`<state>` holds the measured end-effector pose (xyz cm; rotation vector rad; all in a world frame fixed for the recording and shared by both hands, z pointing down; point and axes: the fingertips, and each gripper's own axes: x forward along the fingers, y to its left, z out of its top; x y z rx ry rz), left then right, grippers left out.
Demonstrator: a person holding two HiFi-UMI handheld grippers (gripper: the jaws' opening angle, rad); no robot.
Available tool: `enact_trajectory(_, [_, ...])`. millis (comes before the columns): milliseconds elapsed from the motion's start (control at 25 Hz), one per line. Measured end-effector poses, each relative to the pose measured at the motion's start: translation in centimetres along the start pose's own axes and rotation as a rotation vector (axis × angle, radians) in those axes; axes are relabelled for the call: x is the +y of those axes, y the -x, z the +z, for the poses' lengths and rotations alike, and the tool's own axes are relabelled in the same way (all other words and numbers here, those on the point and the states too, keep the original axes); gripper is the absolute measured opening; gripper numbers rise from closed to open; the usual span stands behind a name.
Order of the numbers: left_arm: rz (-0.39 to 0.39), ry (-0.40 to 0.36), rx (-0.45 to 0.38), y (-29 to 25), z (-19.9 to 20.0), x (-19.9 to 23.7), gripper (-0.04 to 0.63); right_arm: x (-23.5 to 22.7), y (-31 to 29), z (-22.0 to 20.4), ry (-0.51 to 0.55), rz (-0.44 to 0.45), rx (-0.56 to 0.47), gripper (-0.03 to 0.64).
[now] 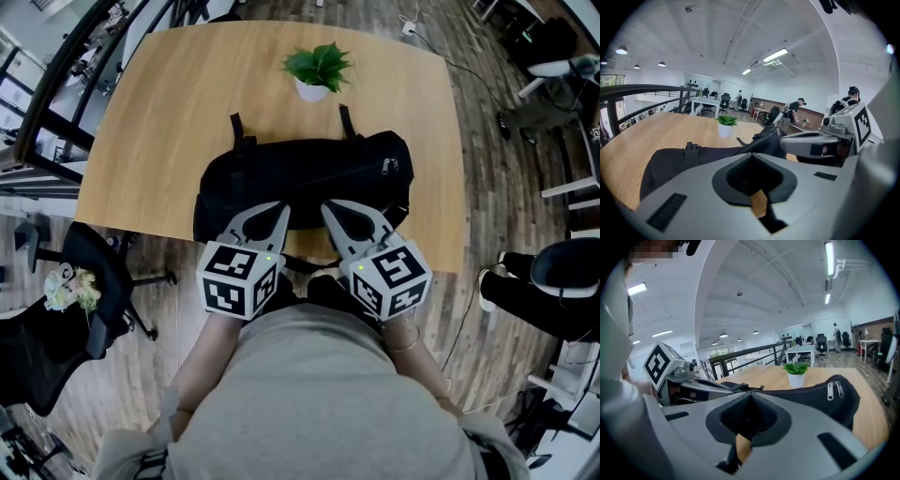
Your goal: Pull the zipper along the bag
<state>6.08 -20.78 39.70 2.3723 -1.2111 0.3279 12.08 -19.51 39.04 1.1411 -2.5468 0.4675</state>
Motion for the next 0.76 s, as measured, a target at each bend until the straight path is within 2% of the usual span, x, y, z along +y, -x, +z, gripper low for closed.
enact_trajectory(400, [-0.024, -0.007, 0.026, -0.3, -0.8, -0.9, 0.018, 0.2, 0.0, -0.9, -0.036, 0.015, 0.007, 0.006])
enact_trajectory(760, [-0.02, -0.017, 0.062, -0.5, -1.9, -1.5, 0.018, 0.7, -0.1, -2.5, -0.026, 0.037, 0.054, 0.006])
